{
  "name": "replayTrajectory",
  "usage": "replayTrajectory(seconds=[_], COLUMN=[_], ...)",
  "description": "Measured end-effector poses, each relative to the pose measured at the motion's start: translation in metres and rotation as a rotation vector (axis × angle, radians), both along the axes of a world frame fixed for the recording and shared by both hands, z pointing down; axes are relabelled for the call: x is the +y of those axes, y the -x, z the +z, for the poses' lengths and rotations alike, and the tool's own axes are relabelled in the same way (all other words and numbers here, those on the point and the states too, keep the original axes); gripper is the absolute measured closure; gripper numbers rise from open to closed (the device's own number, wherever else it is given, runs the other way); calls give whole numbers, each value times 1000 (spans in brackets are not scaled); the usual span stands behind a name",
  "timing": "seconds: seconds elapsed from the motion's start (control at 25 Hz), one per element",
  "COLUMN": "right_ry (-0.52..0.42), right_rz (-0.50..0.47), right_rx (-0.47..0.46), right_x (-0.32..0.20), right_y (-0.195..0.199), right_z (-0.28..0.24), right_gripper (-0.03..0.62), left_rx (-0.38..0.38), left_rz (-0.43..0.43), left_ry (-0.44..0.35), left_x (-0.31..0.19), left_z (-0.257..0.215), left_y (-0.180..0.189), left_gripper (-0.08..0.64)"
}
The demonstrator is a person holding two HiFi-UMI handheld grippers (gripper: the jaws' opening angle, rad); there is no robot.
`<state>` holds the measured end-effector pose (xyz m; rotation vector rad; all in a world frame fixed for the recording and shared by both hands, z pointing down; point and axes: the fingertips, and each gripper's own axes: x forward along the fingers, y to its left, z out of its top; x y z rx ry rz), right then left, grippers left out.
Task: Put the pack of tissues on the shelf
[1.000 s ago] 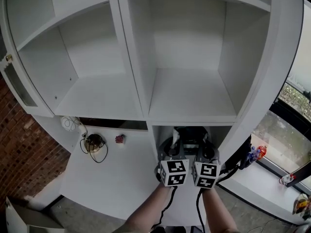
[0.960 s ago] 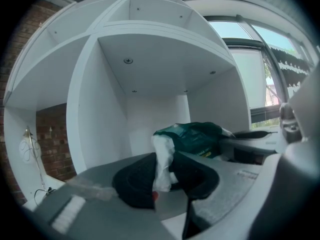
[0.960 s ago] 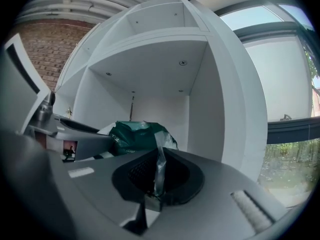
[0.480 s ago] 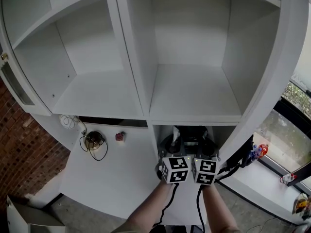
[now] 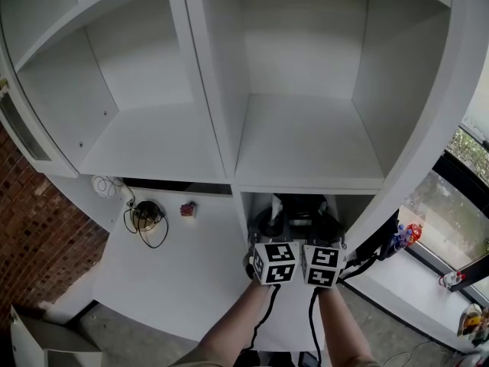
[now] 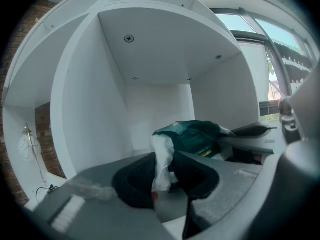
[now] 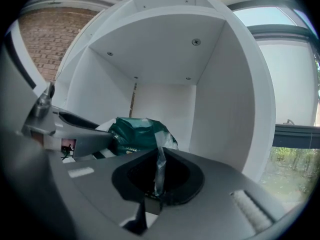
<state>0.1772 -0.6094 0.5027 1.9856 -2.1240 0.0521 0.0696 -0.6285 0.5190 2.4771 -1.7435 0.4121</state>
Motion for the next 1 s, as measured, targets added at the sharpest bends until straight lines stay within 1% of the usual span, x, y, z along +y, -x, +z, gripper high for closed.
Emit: replayTrajectory(seconds=[0.24, 0.44, 0.52, 0.6, 0.64, 0.84, 0.88, 1.0], right_ry=[-14, -38, -48, -57, -59, -72, -80, -101], right_rz=[0, -2, -3, -7, -8, -12, -14, -30], right_rx=[-26, -68, -78, -85, -86, -96, -108, -138], right_x=[0, 2, 2, 3, 3, 3, 4, 5], right_y=[0, 0, 1, 3, 4, 5, 5, 8], right_z=[-1, -4, -5, -5, -5, -6, -7, -9], right_gripper=[574, 561, 541, 511, 498, 471, 458, 388], left_rx=[12, 9, 4, 0, -2, 1, 1, 3], left_rz=[-2, 6, 11, 21, 26, 38, 40, 40], left_ry=[3, 8, 4, 4, 4, -1, -2, 2], left_x=[0, 2, 3, 4, 4, 6, 6, 7], left_z=[0, 0, 0, 0, 0, 0, 0, 1], left_y=[1, -1, -3, -6, -7, -8, -9, -8], left_gripper=[429, 390, 358, 292, 279, 268, 262, 261])
